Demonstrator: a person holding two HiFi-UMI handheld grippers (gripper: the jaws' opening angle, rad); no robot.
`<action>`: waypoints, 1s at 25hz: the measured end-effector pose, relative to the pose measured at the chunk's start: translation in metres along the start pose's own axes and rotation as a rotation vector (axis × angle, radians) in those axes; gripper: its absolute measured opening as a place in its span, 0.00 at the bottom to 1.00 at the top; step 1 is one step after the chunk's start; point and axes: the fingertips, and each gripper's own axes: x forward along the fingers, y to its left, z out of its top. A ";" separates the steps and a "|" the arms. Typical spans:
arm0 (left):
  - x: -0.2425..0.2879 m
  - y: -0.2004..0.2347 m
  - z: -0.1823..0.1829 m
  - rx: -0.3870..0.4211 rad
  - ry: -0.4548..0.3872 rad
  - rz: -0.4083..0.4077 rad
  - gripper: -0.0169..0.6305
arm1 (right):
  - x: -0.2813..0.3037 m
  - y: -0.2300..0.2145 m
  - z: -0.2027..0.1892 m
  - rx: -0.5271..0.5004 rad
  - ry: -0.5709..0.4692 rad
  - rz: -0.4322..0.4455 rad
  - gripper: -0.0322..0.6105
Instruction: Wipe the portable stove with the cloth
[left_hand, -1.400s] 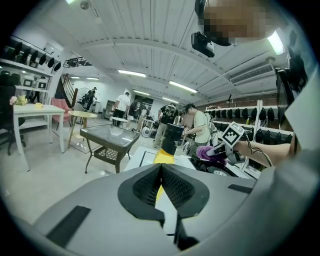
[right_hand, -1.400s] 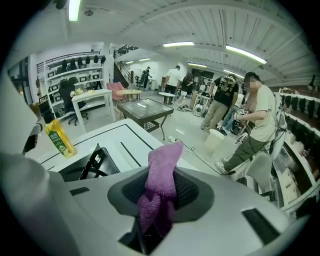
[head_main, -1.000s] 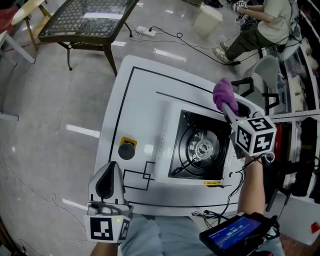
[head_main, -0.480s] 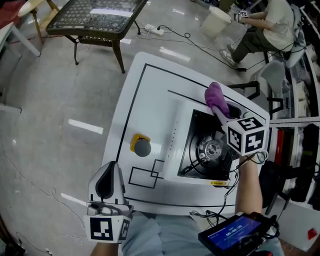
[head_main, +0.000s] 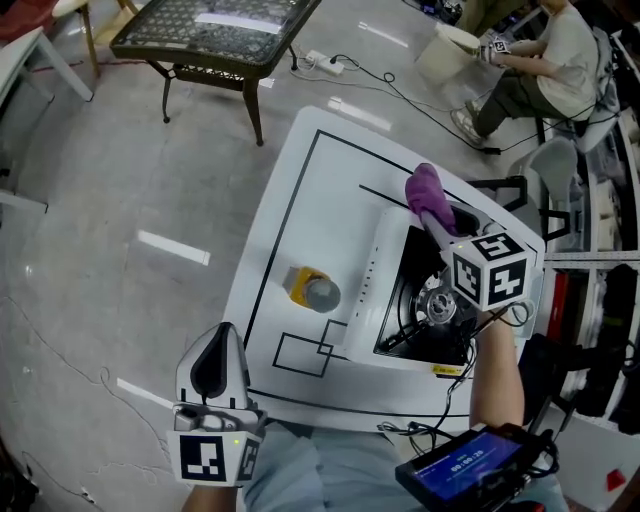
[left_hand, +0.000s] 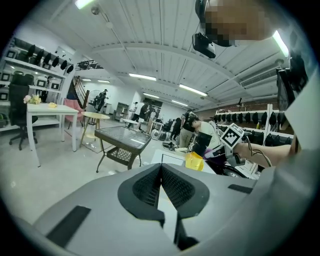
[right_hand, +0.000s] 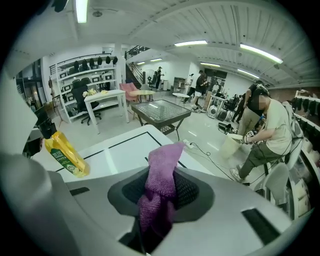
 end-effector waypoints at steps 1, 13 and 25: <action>-0.002 0.004 0.000 -0.003 -0.003 0.003 0.05 | 0.002 0.004 0.003 -0.004 -0.002 0.002 0.25; -0.027 0.060 -0.007 -0.033 -0.054 0.081 0.05 | 0.034 0.066 0.038 -0.070 -0.041 0.077 0.25; -0.047 0.074 0.009 -0.040 -0.092 0.118 0.05 | 0.017 0.070 0.082 -0.139 -0.116 0.040 0.25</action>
